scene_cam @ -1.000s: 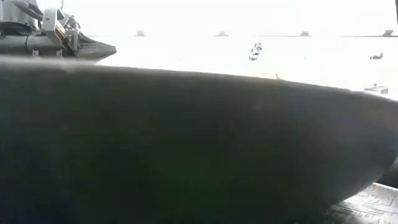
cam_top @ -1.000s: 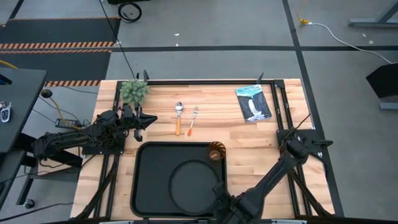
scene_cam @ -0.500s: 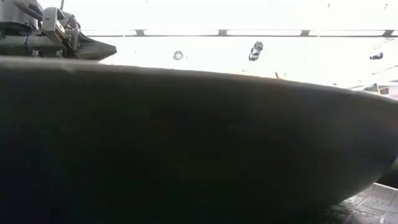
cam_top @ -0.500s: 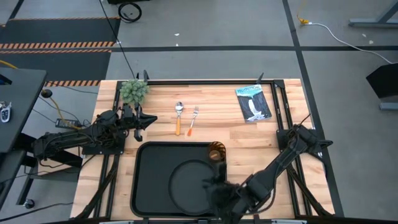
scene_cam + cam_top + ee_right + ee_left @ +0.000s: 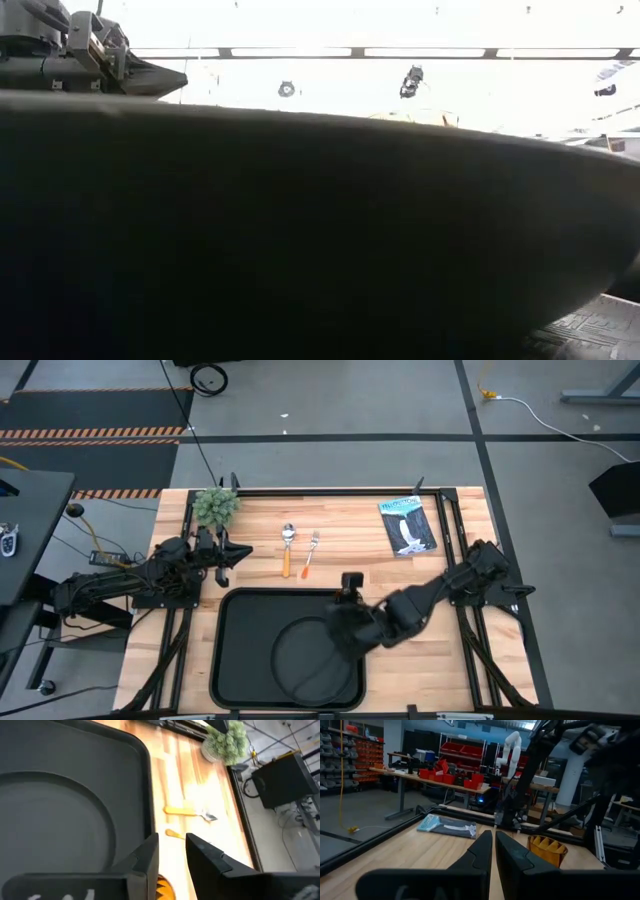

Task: Pick and place plate/cup/fork/spoon on tray
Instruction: Put the orange fork on the black serving tray to the left of the black plate

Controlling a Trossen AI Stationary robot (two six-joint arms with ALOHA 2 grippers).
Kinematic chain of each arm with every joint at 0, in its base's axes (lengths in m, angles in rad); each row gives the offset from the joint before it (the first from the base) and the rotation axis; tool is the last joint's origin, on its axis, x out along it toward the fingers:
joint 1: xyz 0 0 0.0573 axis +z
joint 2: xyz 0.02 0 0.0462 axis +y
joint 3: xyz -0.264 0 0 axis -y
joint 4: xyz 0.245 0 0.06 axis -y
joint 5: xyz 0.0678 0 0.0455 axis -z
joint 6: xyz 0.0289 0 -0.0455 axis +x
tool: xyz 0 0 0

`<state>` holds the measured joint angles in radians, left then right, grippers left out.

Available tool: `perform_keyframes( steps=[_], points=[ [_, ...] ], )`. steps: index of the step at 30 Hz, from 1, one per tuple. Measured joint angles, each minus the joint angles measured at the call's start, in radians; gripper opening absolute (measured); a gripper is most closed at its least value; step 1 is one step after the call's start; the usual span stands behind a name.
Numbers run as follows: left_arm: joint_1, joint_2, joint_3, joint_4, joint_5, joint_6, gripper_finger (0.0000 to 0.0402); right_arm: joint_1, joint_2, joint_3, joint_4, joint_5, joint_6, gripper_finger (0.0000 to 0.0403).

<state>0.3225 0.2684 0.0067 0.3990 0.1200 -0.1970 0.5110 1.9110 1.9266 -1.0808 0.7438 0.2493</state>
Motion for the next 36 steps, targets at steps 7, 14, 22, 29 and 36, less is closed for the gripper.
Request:
perform_keyframes(
  steps=[7,14,22,29,36],
  points=[
    [-0.001,0.000,0.000,0.037,0.011,-0.286,0.0030,-0.067,0.000,0.000,-0.076,-0.005,-0.048,0.0102],
    [-0.001,0.000,0.000,0.043,0.012,-0.550,0.0029,-0.100,-0.024,0.000,-0.139,-0.012,-0.051,0.0102],
    [-0.001,0.000,0.000,0.041,0.012,-0.550,0.0030,-0.116,-0.075,-0.068,-0.095,-0.028,-0.085,0.0102],
    [-0.001,0.000,0.000,0.050,-0.022,-0.550,0.0029,-0.163,-0.181,-0.294,0.125,-0.079,-0.122,0.0102],
    [-0.001,0.000,0.000,0.066,-0.055,-0.461,0.0030,-0.247,-0.340,-0.561,0.441,-0.097,-0.206,0.0102]
  ],
)
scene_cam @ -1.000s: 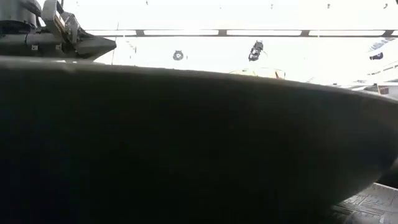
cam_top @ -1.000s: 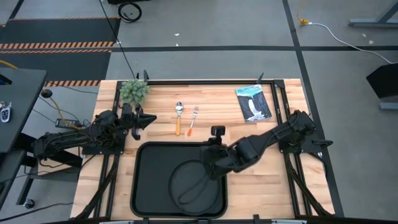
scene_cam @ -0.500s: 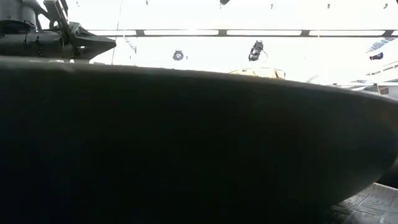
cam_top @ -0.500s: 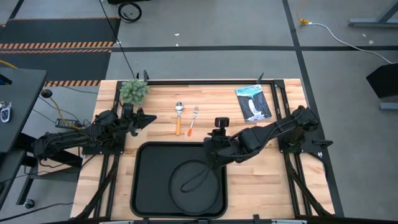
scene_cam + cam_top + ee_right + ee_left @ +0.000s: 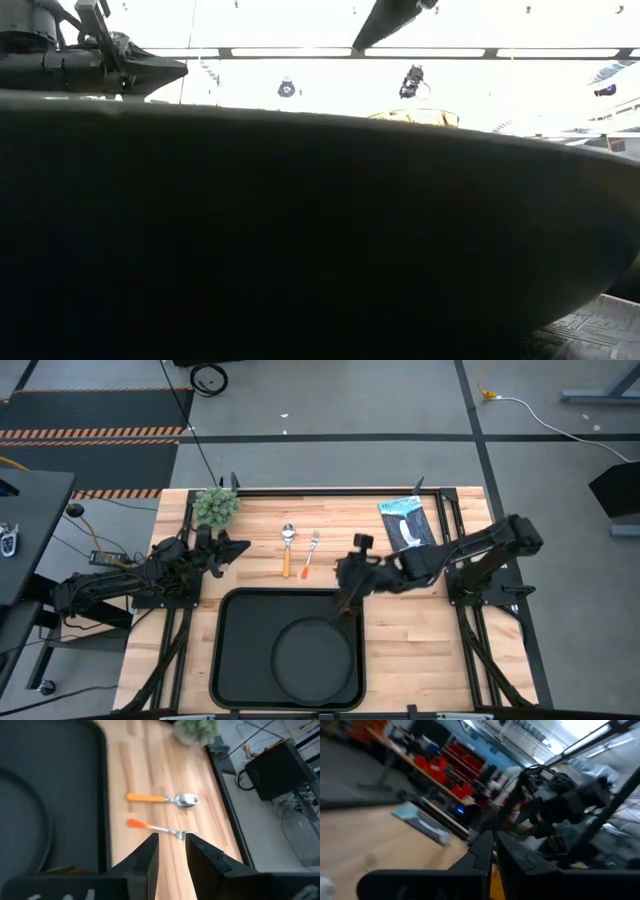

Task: Pick and place plate/cup/fork/spoon on tray
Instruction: Put the orange fork on the black serving tray to the left of the black plate

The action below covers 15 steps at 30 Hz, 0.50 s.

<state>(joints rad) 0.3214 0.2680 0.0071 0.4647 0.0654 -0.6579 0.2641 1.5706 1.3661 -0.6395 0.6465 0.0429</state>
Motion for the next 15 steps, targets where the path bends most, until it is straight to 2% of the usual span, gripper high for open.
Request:
perform_keyframes(
  steps=[7,10,15],
  points=[
    [0.000,0.000,0.000,-0.011,-0.149,0.200,0.0029,-0.144,-0.127,-0.241,0.284,-0.062,-0.047,0.0102],
    [0.000,0.006,0.000,-0.010,-0.216,0.215,0.0026,-0.205,-0.151,-0.336,0.448,-0.071,-0.101,0.0102],
    [-0.001,0.110,0.017,-0.028,-0.221,0.272,0.0019,-0.323,-0.158,-0.462,0.746,-0.165,-0.294,0.0102]
  ],
)
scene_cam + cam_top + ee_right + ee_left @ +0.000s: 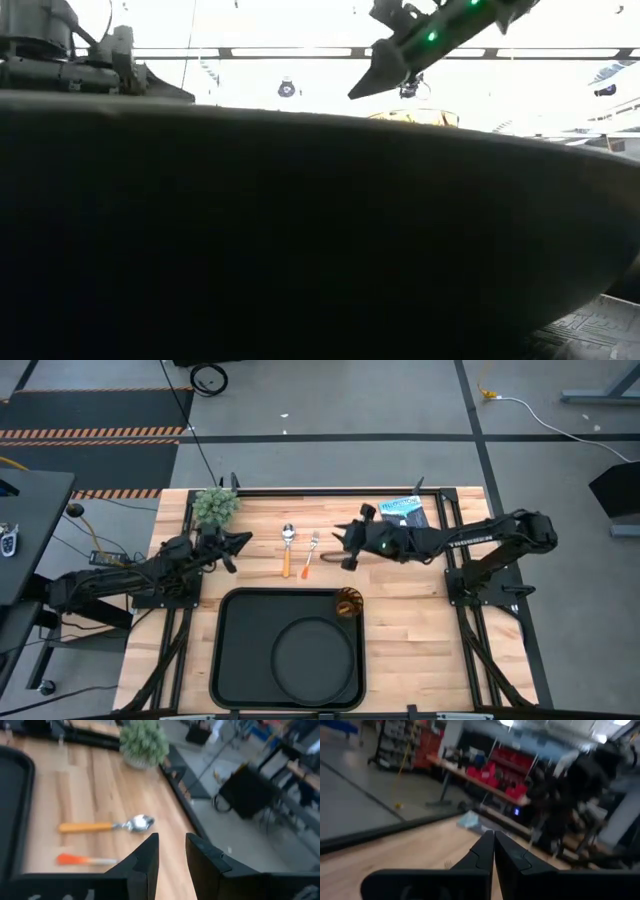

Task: Pick and place plate/cup/fork/spoon on tray
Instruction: Put the orange fork on the black serving tray to the left of the black plate

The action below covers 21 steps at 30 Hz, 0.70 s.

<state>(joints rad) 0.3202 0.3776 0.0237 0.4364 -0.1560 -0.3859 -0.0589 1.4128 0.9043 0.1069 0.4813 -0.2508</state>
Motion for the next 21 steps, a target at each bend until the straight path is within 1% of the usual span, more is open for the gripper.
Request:
perform_keyframes(
  steps=[3,5,8,13,17,21],
  points=[
    [-0.009,0.119,0.044,0.002,0.028,0.024,0.0018,-0.085,0.000,-0.030,0.122,-0.119,-0.066,0.0102],
    [-0.018,0.217,0.079,0.002,0.044,0.053,0.0018,-0.135,0.000,-0.033,0.167,-0.176,-0.098,0.0102],
    [-0.031,0.357,0.133,-0.002,0.048,0.107,0.0018,-0.182,-0.007,-0.025,0.175,-0.178,-0.129,0.0102],
    [-0.035,0.557,0.214,-0.002,0.047,0.089,0.0030,-0.198,-0.071,-0.022,0.135,-0.150,-0.144,0.0103],
    [-0.036,0.686,0.285,-0.024,0.046,0.081,0.0058,-0.160,-0.148,-0.022,0.087,-0.153,-0.109,0.0103],
    [-0.062,0.804,0.379,-0.108,0.046,0.050,0.0102,-0.104,-0.221,-0.022,0.056,-0.153,-0.109,0.0103]
  ],
)
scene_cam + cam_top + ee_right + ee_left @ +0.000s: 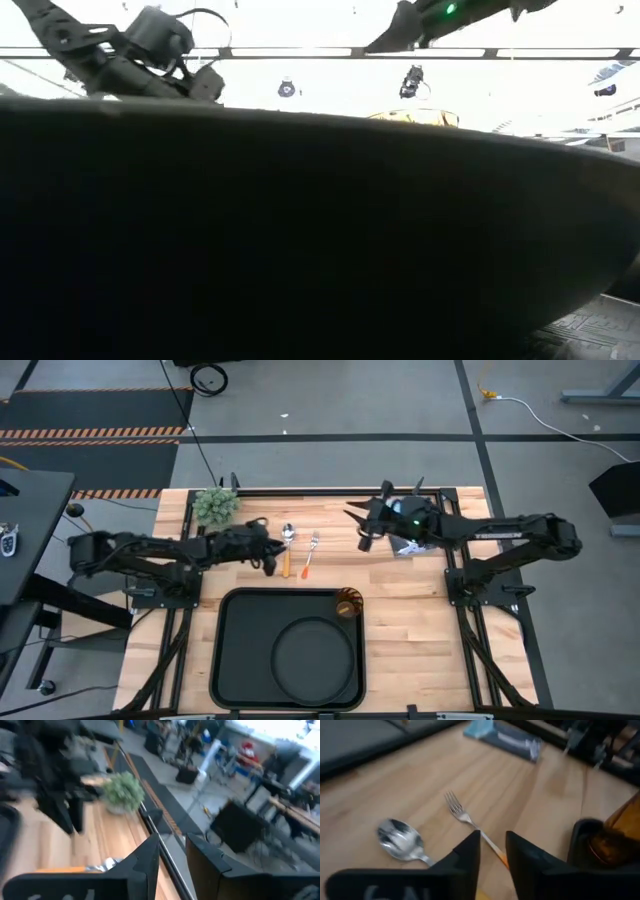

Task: Pick and place plate/cup/fork/spoon on tray
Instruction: Put the orange fork on the black serving tray to the left of the black plate

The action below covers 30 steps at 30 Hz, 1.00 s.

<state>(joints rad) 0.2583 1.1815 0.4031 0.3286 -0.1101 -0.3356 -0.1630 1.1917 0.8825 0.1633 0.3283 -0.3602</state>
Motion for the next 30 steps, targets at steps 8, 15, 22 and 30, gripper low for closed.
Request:
perform_keyframes(
  steps=[8,15,22,30],
  points=[
    [-0.085,0.232,0.204,-0.145,-0.118,-0.087,0.0182,0.098,-0.186,0.000,-0.030,0.033,-0.049,0.0103],
    [-0.106,0.423,0.336,-0.148,-0.183,-0.151,0.0203,0.134,-0.246,0.000,-0.093,-0.026,-0.068,0.0103],
    [-0.106,0.600,0.502,-0.197,-0.198,-0.151,0.0204,0.129,-0.245,0.000,-0.154,-0.014,-0.114,0.0103],
    [-0.104,0.731,0.671,-0.412,-0.271,-0.159,0.0204,0.092,-0.249,0.000,-0.204,-0.008,-0.124,0.0103]
  ],
)
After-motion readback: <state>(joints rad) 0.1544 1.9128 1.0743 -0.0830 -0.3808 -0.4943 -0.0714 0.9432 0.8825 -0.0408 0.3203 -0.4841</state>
